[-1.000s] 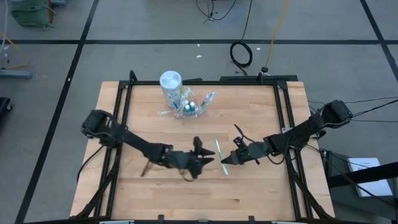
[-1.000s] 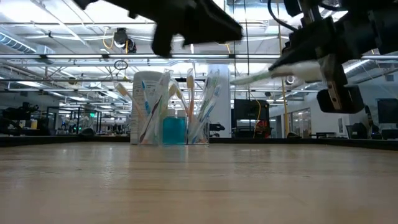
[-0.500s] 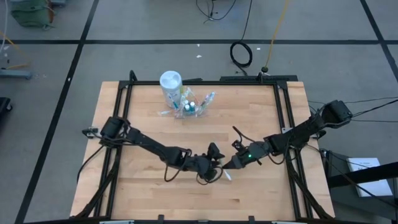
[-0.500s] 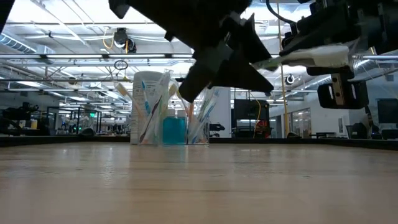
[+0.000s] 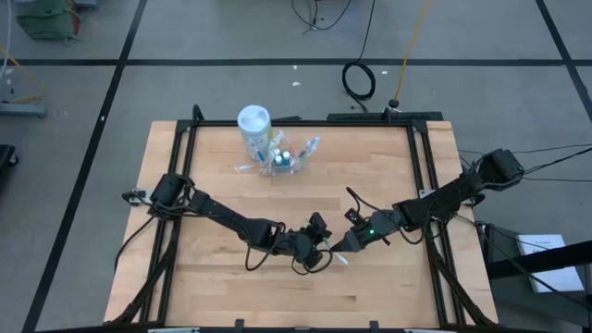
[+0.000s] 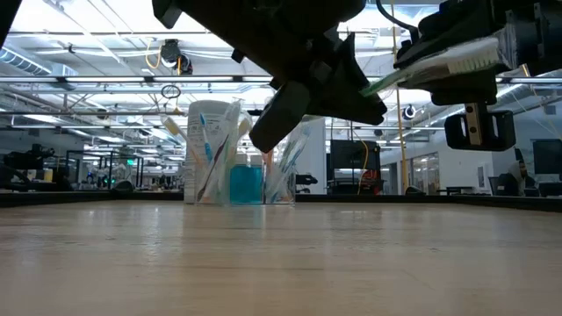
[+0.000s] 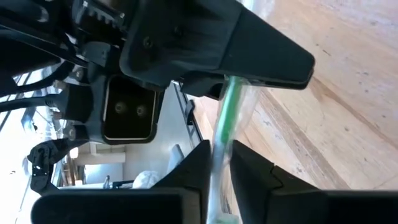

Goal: Pick & Place toothbrushing station
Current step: Put the green toothbrush into the transparent organizer

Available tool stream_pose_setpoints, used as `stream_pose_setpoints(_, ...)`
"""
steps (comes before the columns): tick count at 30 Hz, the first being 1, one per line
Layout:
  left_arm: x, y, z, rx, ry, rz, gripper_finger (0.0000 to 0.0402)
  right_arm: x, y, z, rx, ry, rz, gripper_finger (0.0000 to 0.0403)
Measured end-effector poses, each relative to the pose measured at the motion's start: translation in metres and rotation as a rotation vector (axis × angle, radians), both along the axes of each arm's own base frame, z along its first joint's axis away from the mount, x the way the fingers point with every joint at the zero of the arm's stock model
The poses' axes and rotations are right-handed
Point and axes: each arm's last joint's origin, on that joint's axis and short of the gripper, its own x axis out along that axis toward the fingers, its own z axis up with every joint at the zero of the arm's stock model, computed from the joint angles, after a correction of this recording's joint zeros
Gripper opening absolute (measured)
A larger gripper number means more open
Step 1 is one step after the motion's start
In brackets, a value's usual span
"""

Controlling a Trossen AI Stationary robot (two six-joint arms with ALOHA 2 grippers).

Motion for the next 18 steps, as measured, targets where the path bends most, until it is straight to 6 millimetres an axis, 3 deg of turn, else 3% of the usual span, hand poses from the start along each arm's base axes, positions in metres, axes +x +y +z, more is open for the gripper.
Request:
stream_pose_setpoints(12, -0.004, -0.014, 0.002, 0.077, 0.004, -0.064, 0.0043, 0.000, -0.007, 0.008, -0.079, -0.077, 0.082, 0.0101)
stream_pose_setpoints(18, -0.019, -0.031, 0.027, 0.068, -0.022, -0.105, 0.0028, -0.007, -0.016, 0.033, -0.219, -0.263, 0.169, 0.0112)
